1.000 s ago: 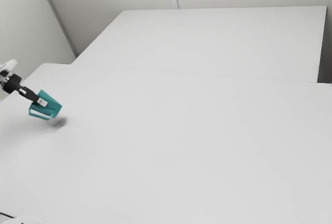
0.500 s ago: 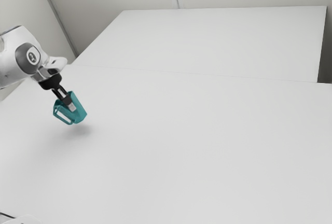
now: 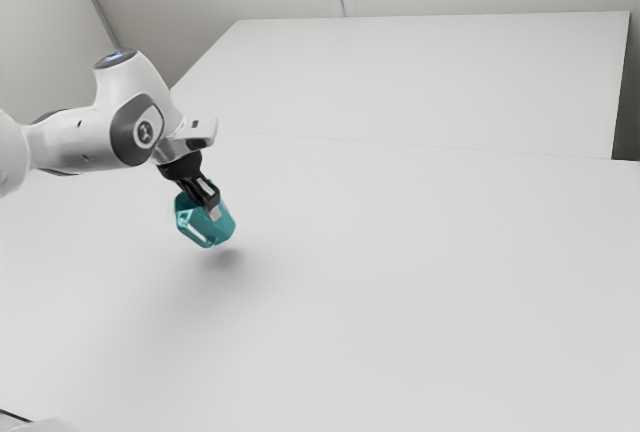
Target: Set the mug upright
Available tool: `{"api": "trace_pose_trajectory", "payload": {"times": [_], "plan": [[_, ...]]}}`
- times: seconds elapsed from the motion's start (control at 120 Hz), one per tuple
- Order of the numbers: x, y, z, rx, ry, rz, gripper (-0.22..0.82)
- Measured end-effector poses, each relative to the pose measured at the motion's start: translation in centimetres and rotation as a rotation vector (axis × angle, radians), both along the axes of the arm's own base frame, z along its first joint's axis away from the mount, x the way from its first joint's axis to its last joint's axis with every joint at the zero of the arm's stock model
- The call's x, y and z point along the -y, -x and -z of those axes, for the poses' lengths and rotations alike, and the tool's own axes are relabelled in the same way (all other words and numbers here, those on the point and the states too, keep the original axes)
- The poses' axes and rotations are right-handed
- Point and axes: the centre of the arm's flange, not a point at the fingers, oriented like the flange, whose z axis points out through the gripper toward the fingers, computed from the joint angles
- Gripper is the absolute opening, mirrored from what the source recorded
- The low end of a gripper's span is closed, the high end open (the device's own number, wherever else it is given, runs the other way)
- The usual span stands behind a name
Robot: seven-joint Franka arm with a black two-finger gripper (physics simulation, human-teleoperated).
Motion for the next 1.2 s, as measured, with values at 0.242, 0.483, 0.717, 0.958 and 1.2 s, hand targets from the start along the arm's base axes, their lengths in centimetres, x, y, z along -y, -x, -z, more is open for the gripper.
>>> {"api": "trace_pose_trajectory", "payload": {"times": [0.242,0.483,0.717,0.958,1.2], "plan": [[1.5,0.2,1.4,-0.006,-0.019,-0.099,-0.18],[3.9,0.2,2.8,-0.027,-0.055,-0.123,-0.18],[5.7,-0.4,5.0,-0.057,-0.089,-0.107,-0.18],[5.2,-0.5,5.8,-0.065,-0.105,-0.160,-0.18],[5.2,-0.4,6.2,-0.073,-0.101,-0.205,-0.18]]}}
